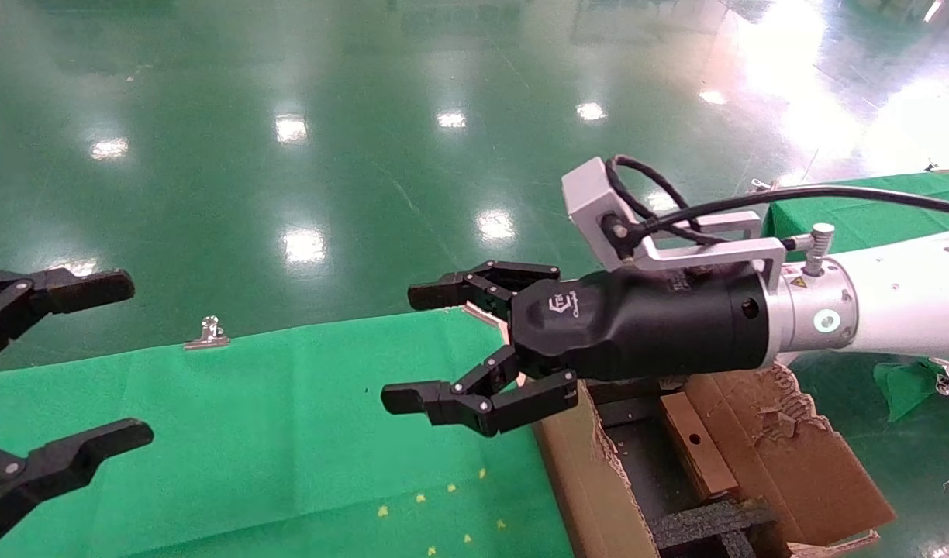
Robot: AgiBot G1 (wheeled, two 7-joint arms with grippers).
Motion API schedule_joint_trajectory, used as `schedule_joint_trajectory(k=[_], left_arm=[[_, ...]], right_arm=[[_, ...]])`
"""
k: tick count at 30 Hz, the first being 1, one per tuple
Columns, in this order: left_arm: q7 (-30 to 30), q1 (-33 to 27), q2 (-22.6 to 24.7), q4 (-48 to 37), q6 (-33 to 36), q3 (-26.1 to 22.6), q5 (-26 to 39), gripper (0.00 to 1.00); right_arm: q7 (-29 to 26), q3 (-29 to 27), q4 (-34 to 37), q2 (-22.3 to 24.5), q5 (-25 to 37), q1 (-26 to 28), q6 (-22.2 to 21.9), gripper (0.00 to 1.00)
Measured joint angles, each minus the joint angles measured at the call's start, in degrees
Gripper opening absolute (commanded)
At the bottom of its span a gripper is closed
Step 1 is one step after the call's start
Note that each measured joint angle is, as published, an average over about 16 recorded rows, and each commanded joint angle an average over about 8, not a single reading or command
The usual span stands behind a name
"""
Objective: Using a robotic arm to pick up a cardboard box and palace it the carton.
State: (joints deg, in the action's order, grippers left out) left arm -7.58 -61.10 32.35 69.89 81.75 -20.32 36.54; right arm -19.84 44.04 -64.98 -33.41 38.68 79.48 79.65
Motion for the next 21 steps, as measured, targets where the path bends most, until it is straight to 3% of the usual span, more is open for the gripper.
schedule_joint_trajectory(k=[21], left_arm=[[0.0,0.0,0.0,0.0,0.0,0.0,0.0,1.00]], right_arm=[[8.5,-26.5,-8.1,-1.5,3.0,-16.9,5.7,1.00]])
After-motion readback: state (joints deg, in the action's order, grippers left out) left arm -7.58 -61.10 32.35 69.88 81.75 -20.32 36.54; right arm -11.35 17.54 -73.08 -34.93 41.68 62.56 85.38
